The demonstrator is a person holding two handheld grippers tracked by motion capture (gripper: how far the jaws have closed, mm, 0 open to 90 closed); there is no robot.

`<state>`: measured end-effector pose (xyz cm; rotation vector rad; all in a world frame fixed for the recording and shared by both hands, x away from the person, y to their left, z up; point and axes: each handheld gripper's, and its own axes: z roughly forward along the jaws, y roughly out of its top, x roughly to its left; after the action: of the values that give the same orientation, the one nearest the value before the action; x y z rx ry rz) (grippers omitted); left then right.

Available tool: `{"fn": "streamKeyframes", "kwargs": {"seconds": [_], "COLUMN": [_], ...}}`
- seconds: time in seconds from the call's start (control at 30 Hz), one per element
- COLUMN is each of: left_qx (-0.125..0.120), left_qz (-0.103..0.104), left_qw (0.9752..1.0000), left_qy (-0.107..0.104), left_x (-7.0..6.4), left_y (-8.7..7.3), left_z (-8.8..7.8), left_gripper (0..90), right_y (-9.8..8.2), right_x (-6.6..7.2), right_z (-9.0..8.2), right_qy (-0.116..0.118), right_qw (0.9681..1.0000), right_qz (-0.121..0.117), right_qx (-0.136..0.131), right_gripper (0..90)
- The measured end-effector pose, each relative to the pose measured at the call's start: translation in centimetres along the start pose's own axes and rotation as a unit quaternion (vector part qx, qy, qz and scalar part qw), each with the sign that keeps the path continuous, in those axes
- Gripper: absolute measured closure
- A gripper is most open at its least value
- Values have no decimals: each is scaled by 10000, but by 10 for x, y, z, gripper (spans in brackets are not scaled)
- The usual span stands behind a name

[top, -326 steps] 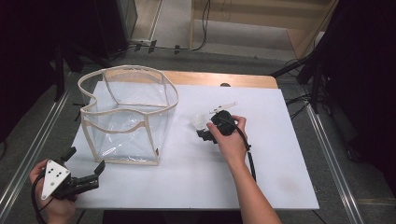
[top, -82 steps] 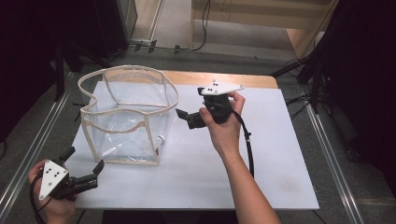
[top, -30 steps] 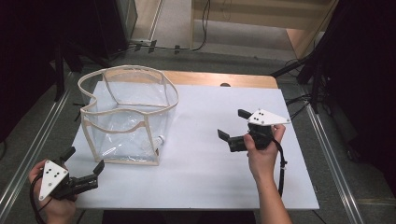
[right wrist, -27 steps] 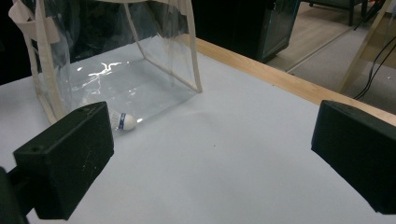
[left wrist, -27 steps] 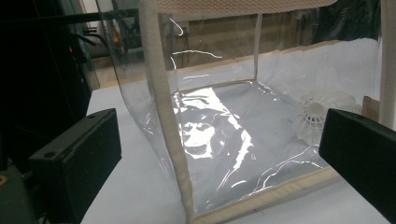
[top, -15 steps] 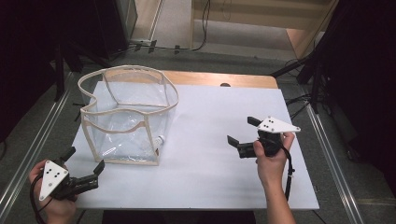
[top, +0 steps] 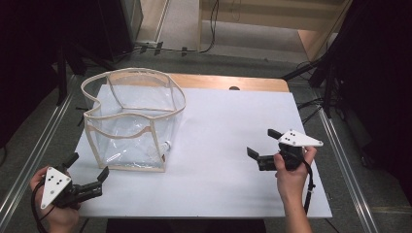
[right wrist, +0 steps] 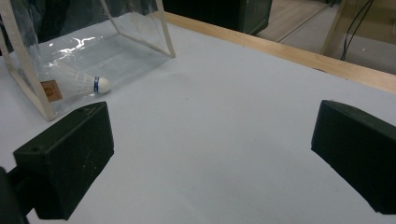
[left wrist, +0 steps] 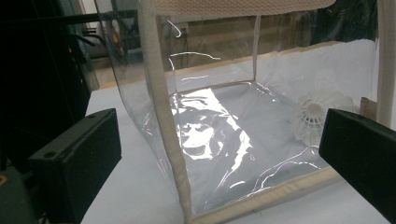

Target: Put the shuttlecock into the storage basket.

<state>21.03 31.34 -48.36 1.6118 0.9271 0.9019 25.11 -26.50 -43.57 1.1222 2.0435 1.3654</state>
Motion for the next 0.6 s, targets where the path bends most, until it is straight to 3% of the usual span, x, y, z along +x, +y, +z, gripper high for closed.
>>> {"fn": "streamKeyframes", "kwargs": {"seconds": [0.6], "left_qx": [-17], "left_qz": [15], "left_qw": [10000], "left_qy": [15], "left_x": [-3], "left_y": [2], "left_z": [-2], "left_gripper": [0], "right_y": [-33], "right_x": [-13], "right_z": [-26], "right_qy": [-203], "right_qw": [9997], "right_qz": [165], "right_qx": [-2], "right_gripper": [0]}}
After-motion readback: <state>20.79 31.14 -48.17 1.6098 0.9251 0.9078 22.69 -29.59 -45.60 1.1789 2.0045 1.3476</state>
